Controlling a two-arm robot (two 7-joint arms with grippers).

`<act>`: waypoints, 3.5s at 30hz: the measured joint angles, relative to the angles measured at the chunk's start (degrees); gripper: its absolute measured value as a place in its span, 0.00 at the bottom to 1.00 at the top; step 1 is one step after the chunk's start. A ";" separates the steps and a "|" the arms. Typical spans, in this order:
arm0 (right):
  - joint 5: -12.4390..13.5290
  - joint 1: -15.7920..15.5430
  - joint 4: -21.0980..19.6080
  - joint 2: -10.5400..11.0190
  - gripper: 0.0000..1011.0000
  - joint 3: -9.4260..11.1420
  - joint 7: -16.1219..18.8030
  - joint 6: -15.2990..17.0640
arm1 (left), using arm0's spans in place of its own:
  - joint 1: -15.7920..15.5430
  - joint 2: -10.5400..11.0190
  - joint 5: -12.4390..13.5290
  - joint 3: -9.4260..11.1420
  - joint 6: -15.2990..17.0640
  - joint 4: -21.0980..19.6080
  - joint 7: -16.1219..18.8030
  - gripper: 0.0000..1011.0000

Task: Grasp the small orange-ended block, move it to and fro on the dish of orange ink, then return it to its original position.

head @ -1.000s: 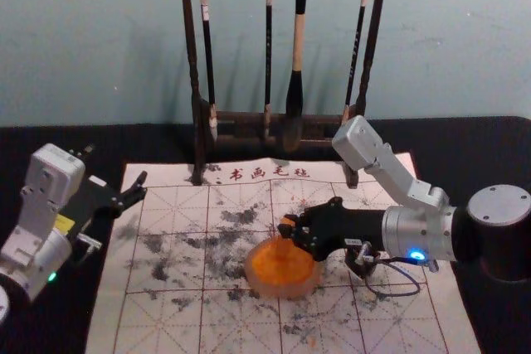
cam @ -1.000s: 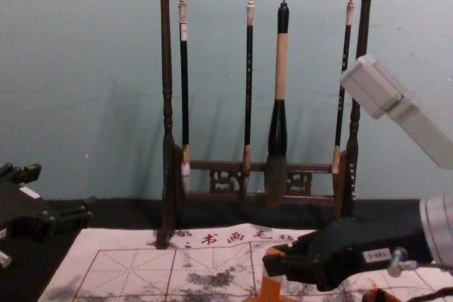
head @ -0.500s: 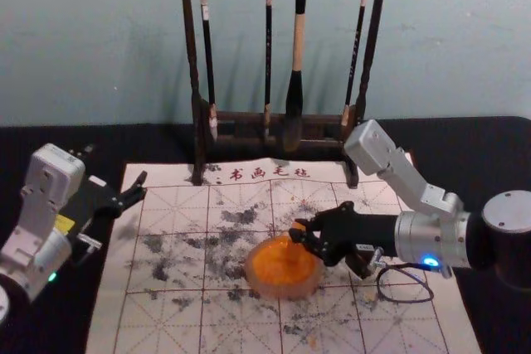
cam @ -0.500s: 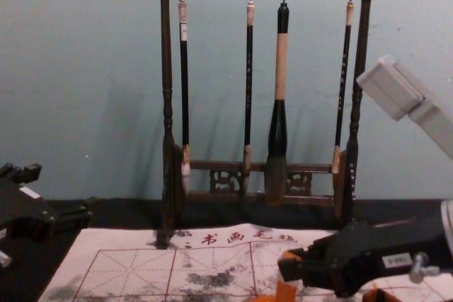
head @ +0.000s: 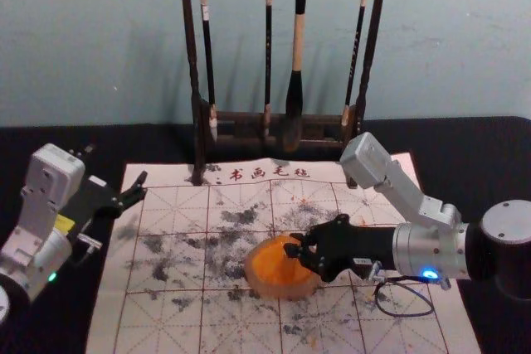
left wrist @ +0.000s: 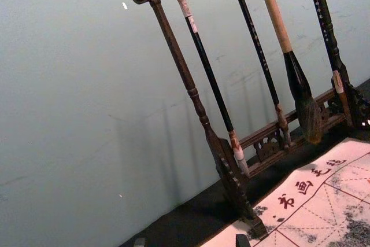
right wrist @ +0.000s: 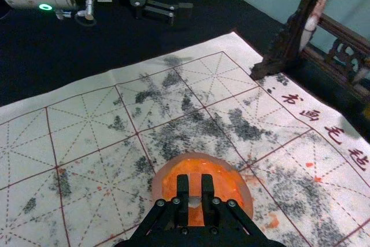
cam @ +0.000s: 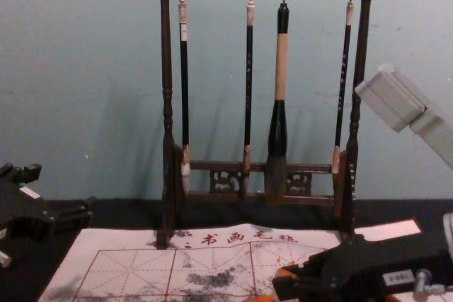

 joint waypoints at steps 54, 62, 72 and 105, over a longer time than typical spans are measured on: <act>-0.64 2.55 3.93 -2.85 0.07 0.19 -0.93 -0.65 | 0.00 0.00 0.00 0.00 0.00 0.00 0.00 1.00; -0.40 2.16 2.60 -2.49 0.07 0.81 -1.36 -0.31 | 0.00 0.00 0.00 0.00 0.00 0.00 0.00 1.00; 1.99 0.78 -2.32 -0.95 0.07 3.30 -2.87 1.12 | 0.00 0.00 0.00 0.00 0.00 0.00 0.00 1.00; 7.70 -9.28 -13.88 7.76 0.07 12.40 -11.18 3.55 | 0.00 0.00 0.00 0.00 0.00 0.00 0.00 1.00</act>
